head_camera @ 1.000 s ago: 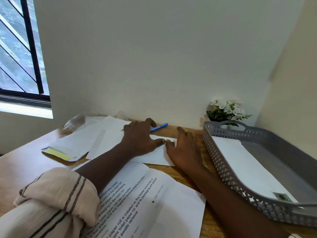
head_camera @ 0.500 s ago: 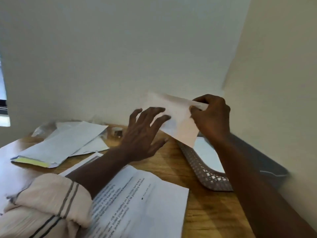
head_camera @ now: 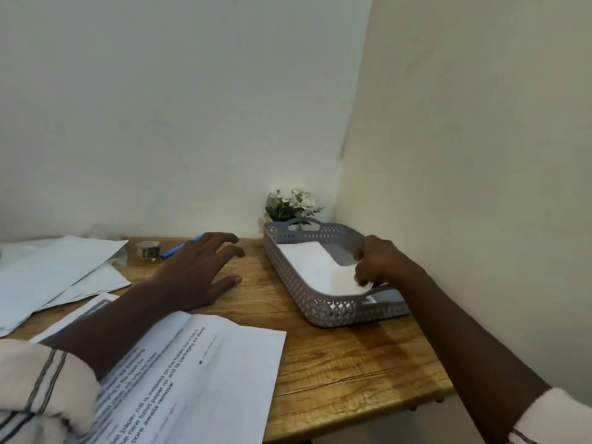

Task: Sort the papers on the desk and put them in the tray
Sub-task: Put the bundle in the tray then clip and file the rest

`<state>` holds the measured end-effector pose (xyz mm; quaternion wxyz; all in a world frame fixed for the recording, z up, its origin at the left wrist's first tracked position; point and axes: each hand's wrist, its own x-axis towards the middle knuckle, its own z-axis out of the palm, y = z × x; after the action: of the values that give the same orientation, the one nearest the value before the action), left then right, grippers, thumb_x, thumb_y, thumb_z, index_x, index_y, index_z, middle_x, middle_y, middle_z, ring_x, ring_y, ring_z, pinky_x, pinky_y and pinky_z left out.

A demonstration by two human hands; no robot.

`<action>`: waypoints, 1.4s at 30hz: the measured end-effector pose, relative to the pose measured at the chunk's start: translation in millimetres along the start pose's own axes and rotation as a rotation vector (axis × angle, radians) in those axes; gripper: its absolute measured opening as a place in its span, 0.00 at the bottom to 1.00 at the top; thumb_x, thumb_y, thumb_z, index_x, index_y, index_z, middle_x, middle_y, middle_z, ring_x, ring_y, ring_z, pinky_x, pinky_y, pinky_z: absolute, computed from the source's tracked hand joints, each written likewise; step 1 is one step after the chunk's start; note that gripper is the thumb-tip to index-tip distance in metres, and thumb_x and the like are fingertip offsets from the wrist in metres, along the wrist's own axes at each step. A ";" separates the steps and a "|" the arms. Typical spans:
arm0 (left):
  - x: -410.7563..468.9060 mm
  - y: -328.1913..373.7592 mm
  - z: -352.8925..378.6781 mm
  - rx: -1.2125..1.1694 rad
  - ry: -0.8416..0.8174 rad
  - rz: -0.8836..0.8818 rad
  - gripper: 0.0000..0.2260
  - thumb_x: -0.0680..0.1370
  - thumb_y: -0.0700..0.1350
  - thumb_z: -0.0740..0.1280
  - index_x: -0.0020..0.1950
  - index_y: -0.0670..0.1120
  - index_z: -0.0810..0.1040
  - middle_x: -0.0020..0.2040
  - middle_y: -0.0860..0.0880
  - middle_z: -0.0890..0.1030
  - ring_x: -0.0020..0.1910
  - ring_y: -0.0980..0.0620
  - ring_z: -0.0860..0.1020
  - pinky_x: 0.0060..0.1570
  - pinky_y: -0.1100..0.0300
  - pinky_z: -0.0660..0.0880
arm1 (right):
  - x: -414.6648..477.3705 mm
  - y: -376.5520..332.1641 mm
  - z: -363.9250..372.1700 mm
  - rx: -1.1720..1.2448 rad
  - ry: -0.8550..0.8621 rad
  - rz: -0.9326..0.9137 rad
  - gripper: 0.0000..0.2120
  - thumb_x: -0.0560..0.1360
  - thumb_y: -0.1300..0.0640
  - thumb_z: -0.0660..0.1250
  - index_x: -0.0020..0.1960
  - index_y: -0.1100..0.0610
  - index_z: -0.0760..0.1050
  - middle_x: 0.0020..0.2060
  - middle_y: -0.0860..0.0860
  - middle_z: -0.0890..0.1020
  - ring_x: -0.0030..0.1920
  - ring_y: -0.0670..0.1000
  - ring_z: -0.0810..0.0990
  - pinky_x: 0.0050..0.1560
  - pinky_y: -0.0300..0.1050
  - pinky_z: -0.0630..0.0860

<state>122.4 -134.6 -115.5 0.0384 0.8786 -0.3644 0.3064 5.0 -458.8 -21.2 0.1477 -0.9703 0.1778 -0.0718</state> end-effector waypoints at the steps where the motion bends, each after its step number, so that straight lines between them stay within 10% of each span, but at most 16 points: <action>1: -0.7 -1.8 1.4 -0.015 -0.010 -0.006 0.23 0.79 0.65 0.60 0.70 0.56 0.73 0.74 0.51 0.71 0.71 0.48 0.71 0.63 0.49 0.74 | 0.1 -3.9 2.1 -0.022 -0.086 0.016 0.23 0.71 0.67 0.76 0.64 0.65 0.76 0.55 0.60 0.82 0.40 0.53 0.83 0.37 0.42 0.81; 5: -0.5 -2.4 2.0 -0.051 -0.053 -0.012 0.22 0.80 0.66 0.59 0.69 0.57 0.74 0.73 0.52 0.72 0.70 0.51 0.72 0.65 0.53 0.72 | 0.8 -11.0 5.7 -0.331 -0.148 -0.033 0.24 0.70 0.49 0.80 0.61 0.56 0.78 0.52 0.52 0.82 0.44 0.50 0.80 0.42 0.45 0.78; 10: -1.2 -1.3 2.1 -0.085 -0.094 -0.072 0.22 0.79 0.67 0.59 0.69 0.58 0.75 0.73 0.54 0.71 0.71 0.52 0.71 0.64 0.56 0.70 | -29.2 -47.2 13.0 -0.092 0.456 -0.514 0.17 0.76 0.44 0.67 0.62 0.48 0.77 0.55 0.48 0.81 0.54 0.51 0.79 0.50 0.48 0.76; 13: -3.6 -1.2 -5.6 -0.083 -0.113 -0.148 0.26 0.77 0.65 0.57 0.70 0.55 0.75 0.72 0.52 0.72 0.71 0.49 0.70 0.65 0.51 0.69 | -64.1 -96.1 31.4 0.378 0.166 -0.964 0.13 0.75 0.46 0.69 0.58 0.48 0.81 0.50 0.44 0.82 0.51 0.43 0.79 0.51 0.43 0.77; 19: 4.0 -34.0 -70.6 -0.067 -0.138 -0.259 0.13 0.83 0.53 0.60 0.66 0.54 0.77 0.67 0.50 0.75 0.66 0.48 0.72 0.63 0.47 0.72 | -79.2 -137.0 95.4 -0.123 -0.323 -1.212 0.26 0.80 0.36 0.61 0.75 0.44 0.67 0.70 0.47 0.70 0.67 0.50 0.68 0.65 0.53 0.71; 32: -165.2 13.5 -167.5 0.134 -0.497 -0.987 0.46 0.62 0.86 0.49 0.70 0.61 0.70 0.62 0.55 0.79 0.58 0.53 0.77 0.59 0.53 0.77 | -76.8 -171.8 133.8 -0.072 -0.042 -1.114 0.27 0.79 0.32 0.53 0.69 0.49 0.68 0.63 0.50 0.72 0.61 0.52 0.70 0.60 0.53 0.71; 42: -157.6 21.4 -162.3 0.103 -0.326 -1.180 0.37 0.66 0.70 0.76 0.70 0.56 0.73 0.59 0.50 0.84 0.52 0.49 0.81 0.53 0.52 0.79 | -76.3 -160.3 135.1 -0.036 0.066 -1.044 0.24 0.80 0.35 0.55 0.63 0.50 0.75 0.61 0.50 0.75 0.62 0.54 0.73 0.59 0.54 0.70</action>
<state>-60.8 -5.8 -76.8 0.1030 0.9683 0.1977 0.1124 12.1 -252.3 -105.6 0.0696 -0.9293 -0.3238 -0.1636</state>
